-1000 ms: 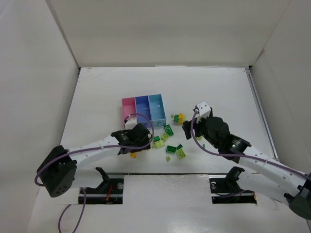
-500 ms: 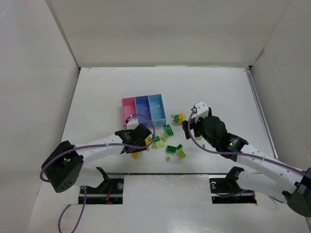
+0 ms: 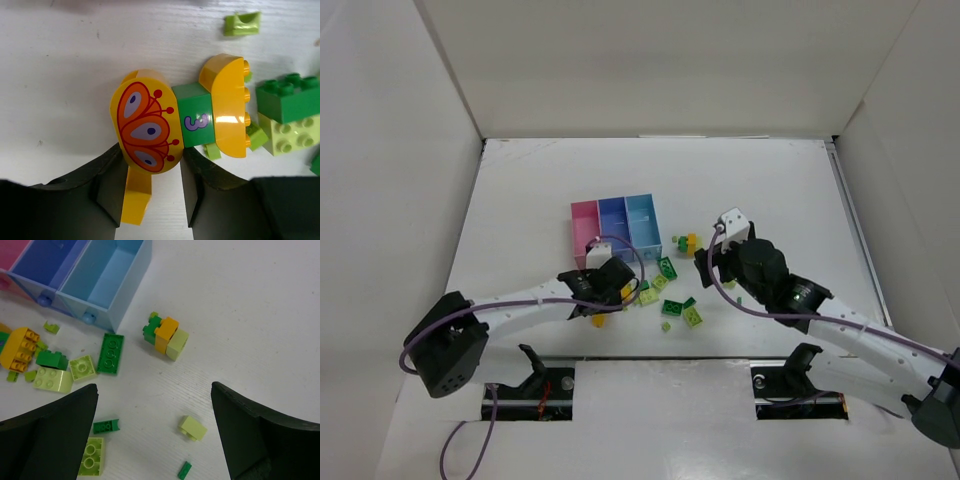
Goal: Sort the legos into containers by color
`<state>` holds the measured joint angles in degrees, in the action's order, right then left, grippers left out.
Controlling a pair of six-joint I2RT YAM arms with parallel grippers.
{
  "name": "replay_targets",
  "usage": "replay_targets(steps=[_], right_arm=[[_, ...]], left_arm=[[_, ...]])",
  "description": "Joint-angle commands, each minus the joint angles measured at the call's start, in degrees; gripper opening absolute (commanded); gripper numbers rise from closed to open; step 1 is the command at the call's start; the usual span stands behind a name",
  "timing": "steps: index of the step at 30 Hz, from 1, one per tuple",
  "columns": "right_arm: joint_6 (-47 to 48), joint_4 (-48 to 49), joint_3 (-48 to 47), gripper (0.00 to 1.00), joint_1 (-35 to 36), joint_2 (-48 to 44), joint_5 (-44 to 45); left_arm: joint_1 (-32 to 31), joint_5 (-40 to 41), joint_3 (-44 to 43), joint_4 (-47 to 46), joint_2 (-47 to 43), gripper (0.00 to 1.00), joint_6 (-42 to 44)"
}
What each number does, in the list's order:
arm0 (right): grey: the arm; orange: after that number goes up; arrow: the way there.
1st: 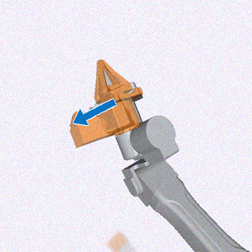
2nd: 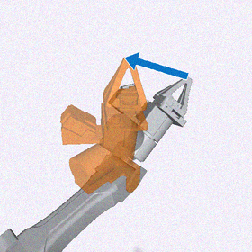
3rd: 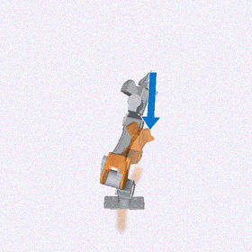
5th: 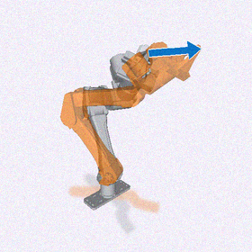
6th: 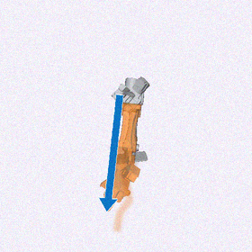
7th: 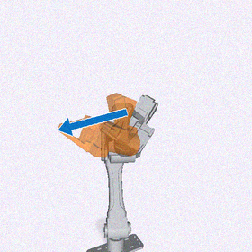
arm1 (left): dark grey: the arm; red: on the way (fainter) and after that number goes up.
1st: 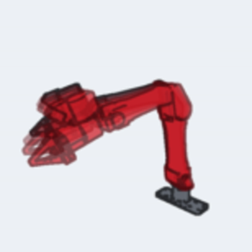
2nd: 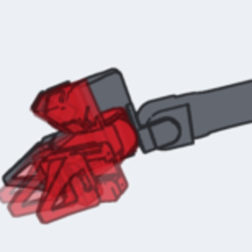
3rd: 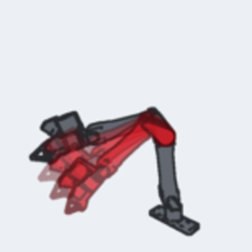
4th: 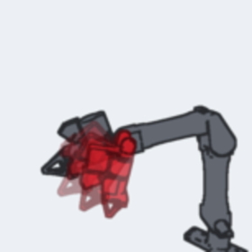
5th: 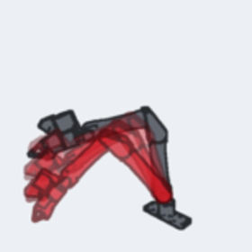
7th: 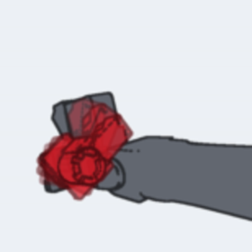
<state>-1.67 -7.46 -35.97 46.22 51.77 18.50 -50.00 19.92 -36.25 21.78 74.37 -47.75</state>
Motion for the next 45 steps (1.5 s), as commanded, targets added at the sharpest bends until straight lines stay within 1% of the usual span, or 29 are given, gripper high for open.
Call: replay_targets(steps=[1,5,8,9,12,14,17,20,21,24,26,29,30,31,33,35,37,41,42,44,45], right_arm=[[0.6,0.9,-3.5,0.99,0.5,-1.8,-2.9],[-2.4,0.9,-5.9,0.99,0.5,-4.0,-8.5],[-4.9,0.9,-8.1,0.99,0.5,-4.7,-12.6],[-4.9,0.3,-8.9,1.00,0.5,-4.7,-14.0],[-6.8,-0.3,-11.4,1.00,0.5,-4.7,-18.9],[-8.8,-0.3,-12.5,1.00,0.5,-3.2,-22.9],[-11.9,-2.8,-14.8,1.00,0.5,-0.6,-24.7],[-13.9,-4.0,-15.7,1.00,-1.9,2.1,-28.9],[-14.4,-3.5,-15.7,1.00,-2.8,2.9,-33.7],[-16.3,-3.0,-15.7,1.00,-6.2,5.9,-41.1],[-17.0,-3.0,-14.2,1.00,-7.4,6.5,-42.4],[-17.0,-1.5,-13.7,1.00,-7.5,6.5,-42.9],[-17.0,-1.5,-13.7,0.95,-7.5,6.0,-42.9],[-17.0,-1.5,-13.2,0.95,-7.5,6.0,-42.9],[-17.7,-1.5,-12.6,0.91,-7.5,5.4,-42.9],[-18.2,-1.5,-12.6,0.90,-7.5,5.4,-42.9],[-18.2,-1.0,-12.0,0.86,-8.1,5.4,-42.9],[-18.8,1.7,-12.0,0.85,-8.6,5.9,-42.9],[-18.8,2.3,-12.0,0.82,-8.6,5.9,-43.6],[-18.8,2.8,-12.0,0.71,-8.6,5.9,-43.6],[-18.8,3.4,-12.0,0.63,-8.6,5.9,-43.6]], left_arm=[[-2.7,2.2,-2.7,-0.2,-4.0,0.18,2.3],[-8.4,3.5,-4.9,0.5,-8.8,0.18,4.8],[-10.4,2.9,-7.1,-1.0,-11.5,0.17,7.9],[-11.5,2.9,-7.8,-1.6,-12.0,0.15,8.7],[-13.6,2.9,-7.8,-3.8,-14.3,0.14,11.2],[-14.2,2.9,-7.8,-6.9,-14.9,0.14,13.8],[-14.3,2.9,-7.8,-10.3,-16.2,0.14,16.0],[-14.8,3.5,-8.3,-14.1,-16.8,0.14,17.9],[-14.8,3.5,-8.3,-15.0,-16.8,0.14,18.9],[-14.8,4.0,-8.3,-17.4,-16.8,0.14,20.0],[-14.8,4.9,-8.8,-18.0,-16.8,0.14,20.0],[-14.8,4.9,-8.8,-20.0,-16.2,0.14,20.0],[-14.8,4.9,-8.8,-20.5,-16.2,0.14,20.0],[-14.8,4.9,-8.8,-21.2,-15.5,0.14,20.0],[-14.8,5.5,-9.4,-21.8,-15.0,0.14,20.0],[-15.4,6.1,-9.9,-23.1,-14.3,0.11,20.0],[-16.1,6.6,-9.9,-24.1,-14.3,0.11,20.0],[-16.6,6.5,-9.4,-25.6,-14.3,0.11,20.5],[-16.6,6.0,-9.4,-25.6,-14.3,0.11,21.0],[-16.6,6.0,-9.4,-25.6,-14.3,0.11,21.0],[-16.6,6.0,-9.4,-26.3,-14.9,0.11,21.0]])
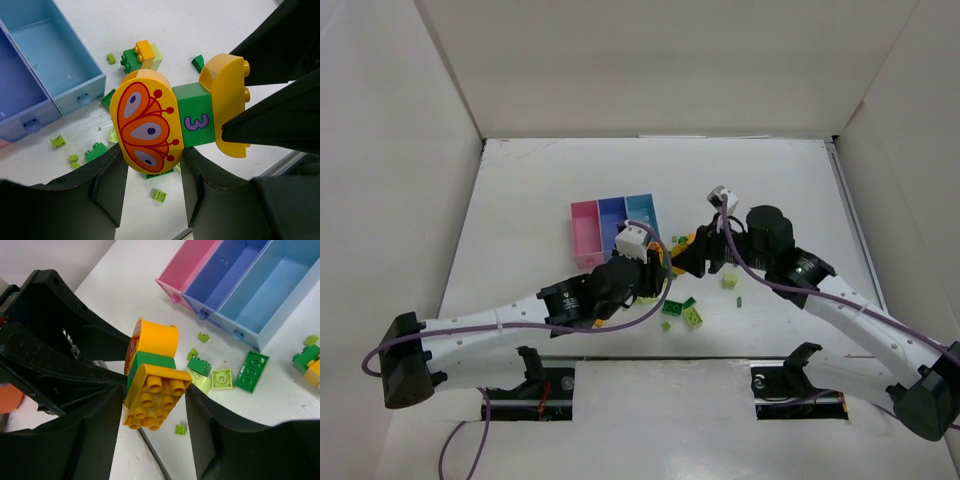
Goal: Sort the legos into containers by color
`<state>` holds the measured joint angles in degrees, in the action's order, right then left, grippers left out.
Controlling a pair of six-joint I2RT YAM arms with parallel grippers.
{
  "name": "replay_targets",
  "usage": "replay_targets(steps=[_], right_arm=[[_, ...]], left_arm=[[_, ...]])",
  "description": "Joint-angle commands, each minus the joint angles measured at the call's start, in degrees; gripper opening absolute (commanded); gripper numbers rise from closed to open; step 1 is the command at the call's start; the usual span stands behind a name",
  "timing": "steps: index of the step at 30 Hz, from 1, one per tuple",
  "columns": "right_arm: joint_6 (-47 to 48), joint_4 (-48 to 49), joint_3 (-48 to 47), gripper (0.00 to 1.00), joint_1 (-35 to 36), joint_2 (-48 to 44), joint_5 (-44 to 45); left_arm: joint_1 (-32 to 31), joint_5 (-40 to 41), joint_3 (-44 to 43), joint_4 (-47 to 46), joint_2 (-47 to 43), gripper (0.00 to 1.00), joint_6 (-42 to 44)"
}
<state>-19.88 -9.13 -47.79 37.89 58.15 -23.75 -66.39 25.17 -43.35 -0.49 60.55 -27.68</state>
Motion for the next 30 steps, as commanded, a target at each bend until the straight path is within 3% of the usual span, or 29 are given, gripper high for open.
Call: replay_targets(steps=[1,4,6,7,9,10,14,22,26,27,30], right_arm=[[-0.6,5.1,-0.2,0.56,-0.3,-0.5,-1.4],[-0.6,5.6,-0.2,0.38,-0.3,-0.5,-2.0],[-0.6,5.6,0.3,0.31,-0.9,-0.5,-2.6],[-0.1,5.6,0.3,0.20,-0.9,-0.5,-3.3],[-0.1,5.6,0.3,0.12,-2.5,-1.1,-4.2],[-0.1,5.6,0.3,0.03,-3.1,-1.1,-4.7],[0.4,5.6,1.6,0.00,-7.0,-4.3,-7.9],[1.2,5.1,2.1,0.00,-15.1,-6.6,-12.8],[2.3,5.1,2.1,0.00,-16.3,-5.3,-13.3],[2.8,5.1,2.1,0.00,-16.3,-4.8,-13.3],[3.4,5.1,2.1,0.00,-16.3,-3.5,-13.3]], left_arm=[[-0.2,0.8,-1.7,-4.0,-1.1,0.11,1.0],[-0.2,0.8,-0.4,-5.0,-2.5,0.11,1.0],[-0.2,0.8,0.3,-5.6,-3.9,0.11,1.0],[-0.2,1.3,0.3,-5.6,-4.0,0.11,1.0],[-0.2,2.7,0.9,-5.6,-4.5,0.11,-0.5],[-0.2,3.8,0.9,-4.7,-5.0,0.11,-1.3],[-0.2,10.5,0.9,-0.5,-4.5,0.11,-5.3],[1.0,14.9,-1.6,6.1,-2.8,0.09,-11.6],[12.4,10.4,-5.3,13.5,-0.7,0.11,-17.4],[19.0,8.5,-5.9,14.3,0.2,0.11,-17.4],[30.5,1.2,-7.3,14.3,2.0,0.11,-13.7]])
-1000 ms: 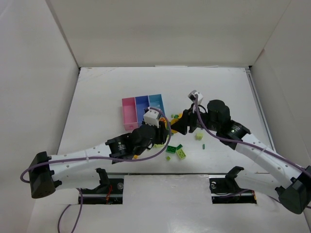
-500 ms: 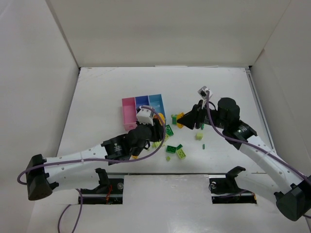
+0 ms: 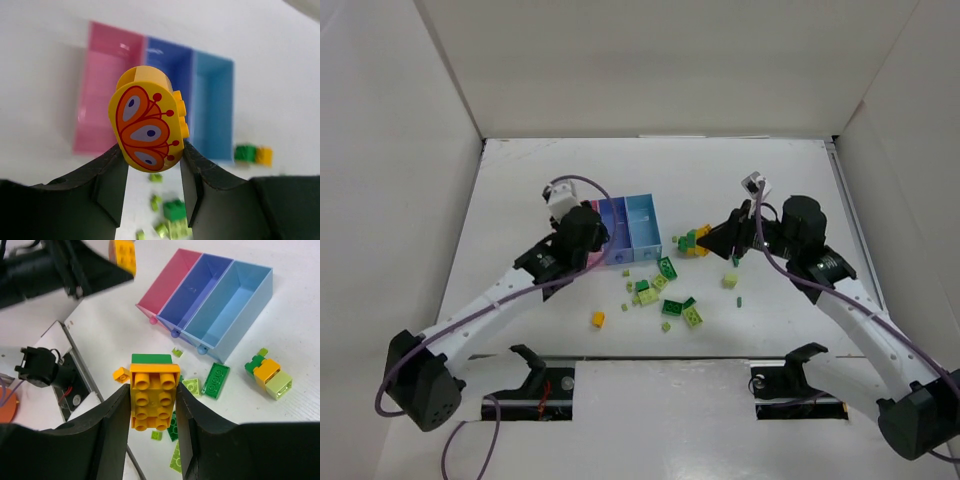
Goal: Sort the legos into containers by color
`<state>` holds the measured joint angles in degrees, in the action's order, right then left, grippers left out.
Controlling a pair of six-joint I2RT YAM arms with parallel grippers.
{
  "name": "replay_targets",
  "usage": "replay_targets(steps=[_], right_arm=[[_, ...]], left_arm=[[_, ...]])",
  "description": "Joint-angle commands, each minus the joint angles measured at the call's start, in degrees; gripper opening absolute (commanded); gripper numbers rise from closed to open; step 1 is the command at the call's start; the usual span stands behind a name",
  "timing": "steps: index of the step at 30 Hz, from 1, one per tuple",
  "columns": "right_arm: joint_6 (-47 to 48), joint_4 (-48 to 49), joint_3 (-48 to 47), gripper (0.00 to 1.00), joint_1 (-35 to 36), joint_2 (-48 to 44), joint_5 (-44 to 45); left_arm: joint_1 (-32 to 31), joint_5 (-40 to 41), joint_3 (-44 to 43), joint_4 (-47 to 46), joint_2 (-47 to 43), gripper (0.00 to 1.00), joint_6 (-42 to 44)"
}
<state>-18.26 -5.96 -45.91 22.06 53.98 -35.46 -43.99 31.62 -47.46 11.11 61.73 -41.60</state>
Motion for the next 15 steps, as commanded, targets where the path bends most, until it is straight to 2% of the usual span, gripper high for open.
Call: replay_targets(steps=[1,5,7,12,15], right_arm=[[2.6,1.9,0.2,0.00,-0.4,1.4,-1.6],[3.7,1.9,-0.3,0.00,-0.4,3.1,0.3],[4.4,1.9,-1.4,0.00,-0.4,5.0,1.8],[4.9,1.9,-2.0,0.00,-0.4,7.5,2.3],[4.9,1.9,-2.5,0.00,-0.4,8.9,3.0]], left_arm=[[10.2,-7.2,-3.7,1.4,1.4,0.11,1.5],[14.5,-11.8,-5.4,-1.4,5.8,0.13,5.8],[14.5,-11.8,-7.4,-2.0,9.8,0.19,8.0],[15.9,-13.5,-12.8,1.4,18.4,0.19,8.7],[16.6,-11.3,-14.4,4.7,21.8,0.19,8.1]])
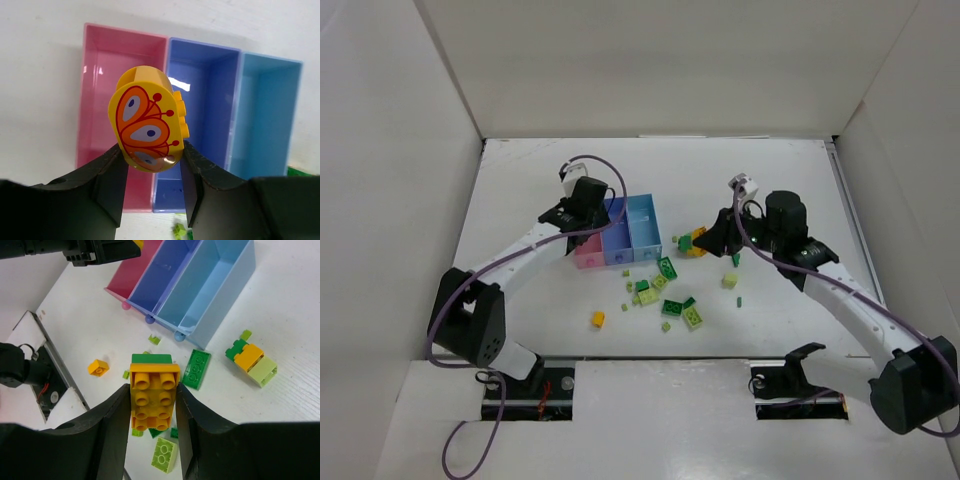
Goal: Sort the legos into containers by color
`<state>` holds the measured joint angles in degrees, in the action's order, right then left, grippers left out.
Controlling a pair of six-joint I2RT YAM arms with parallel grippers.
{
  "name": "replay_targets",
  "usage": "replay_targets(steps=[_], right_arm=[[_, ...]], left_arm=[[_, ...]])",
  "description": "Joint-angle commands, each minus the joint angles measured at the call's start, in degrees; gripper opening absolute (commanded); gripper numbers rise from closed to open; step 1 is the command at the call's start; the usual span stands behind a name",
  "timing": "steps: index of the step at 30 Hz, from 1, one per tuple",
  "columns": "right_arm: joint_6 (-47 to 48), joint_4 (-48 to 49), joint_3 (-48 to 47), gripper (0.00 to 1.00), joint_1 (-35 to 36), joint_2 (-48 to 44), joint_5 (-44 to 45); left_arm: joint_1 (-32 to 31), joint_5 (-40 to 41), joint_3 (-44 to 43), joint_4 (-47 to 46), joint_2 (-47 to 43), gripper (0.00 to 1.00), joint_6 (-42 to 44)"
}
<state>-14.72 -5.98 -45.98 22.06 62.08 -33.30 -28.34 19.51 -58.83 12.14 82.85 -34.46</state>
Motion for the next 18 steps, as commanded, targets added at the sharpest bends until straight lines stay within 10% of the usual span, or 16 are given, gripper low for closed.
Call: replay_targets(steps=[1,18], right_arm=[[1.4,1.9,-2.5,0.00,-0.4,0.8,0.9],[2.5,1.9,-1.9,0.00,-1.0,3.0,-0.6]], left_arm=[[1.5,1.5,-3.7,4.4,0.7,0.19,1.0],[1.5,-1.8,0.0,5.0,-2.1,0.59,-0.8]])
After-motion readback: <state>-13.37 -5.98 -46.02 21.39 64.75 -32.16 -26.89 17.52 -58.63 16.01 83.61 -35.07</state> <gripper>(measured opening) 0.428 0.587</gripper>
